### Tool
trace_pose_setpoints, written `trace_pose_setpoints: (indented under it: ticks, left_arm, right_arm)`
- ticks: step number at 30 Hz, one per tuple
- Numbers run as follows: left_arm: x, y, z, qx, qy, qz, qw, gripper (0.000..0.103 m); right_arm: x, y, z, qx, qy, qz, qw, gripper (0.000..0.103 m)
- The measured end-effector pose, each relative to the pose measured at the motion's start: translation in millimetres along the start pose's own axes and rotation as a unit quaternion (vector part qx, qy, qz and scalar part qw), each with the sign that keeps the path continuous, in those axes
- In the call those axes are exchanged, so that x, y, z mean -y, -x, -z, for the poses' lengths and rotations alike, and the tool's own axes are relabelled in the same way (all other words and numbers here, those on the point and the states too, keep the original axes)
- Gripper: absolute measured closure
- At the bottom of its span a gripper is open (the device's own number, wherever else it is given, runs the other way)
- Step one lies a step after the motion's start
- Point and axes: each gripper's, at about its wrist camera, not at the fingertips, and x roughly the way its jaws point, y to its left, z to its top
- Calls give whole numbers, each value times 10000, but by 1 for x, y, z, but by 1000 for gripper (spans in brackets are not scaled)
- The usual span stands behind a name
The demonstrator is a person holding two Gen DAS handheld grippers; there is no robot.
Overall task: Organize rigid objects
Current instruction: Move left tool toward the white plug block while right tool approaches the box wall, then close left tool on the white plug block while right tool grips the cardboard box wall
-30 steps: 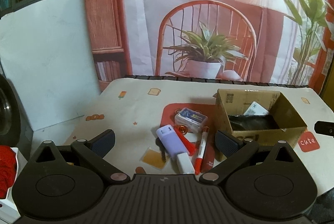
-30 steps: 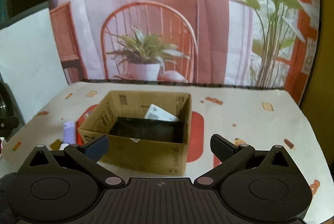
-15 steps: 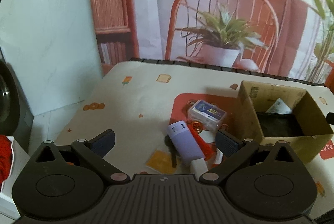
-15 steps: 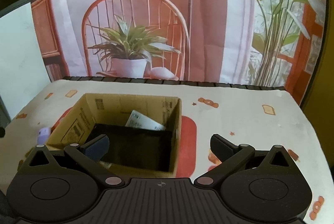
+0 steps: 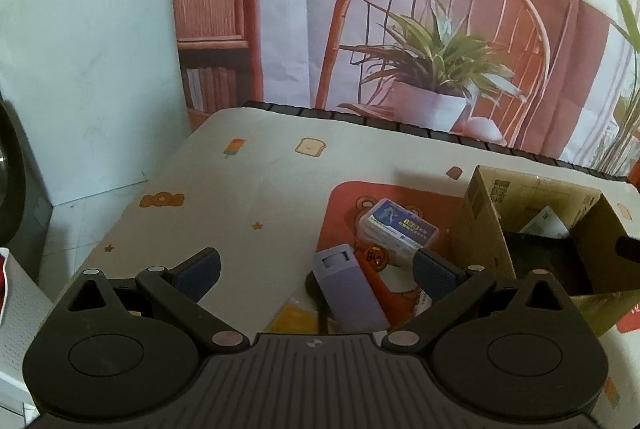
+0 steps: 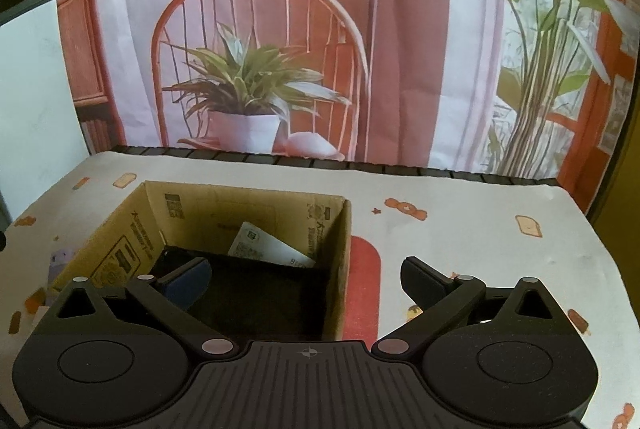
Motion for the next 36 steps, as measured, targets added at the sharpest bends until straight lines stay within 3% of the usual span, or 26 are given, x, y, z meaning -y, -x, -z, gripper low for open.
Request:
trace_pose_setpoints:
  ticks: [6, 10, 21, 36]
  left_arm:
    - [-4, -6, 5, -88, 103, -168, 9998, 0]
    - [-8, -11, 10, -190, 196, -186, 9995, 0]
    - [5, -12, 23, -274, 51, -188, 9994, 0]
    - [15, -12, 30, -346, -85, -145, 9993, 0]
  right_arm:
    - [-1, -1, 13, 24, 31, -37, 10000, 3]
    - [3, -3, 16, 27, -134, -83, 9999, 14]
    - [4, -3, 23, 164, -316, -64, 9993, 24]
    - [14, -2, 32, 118, -581, 34, 9982, 76]
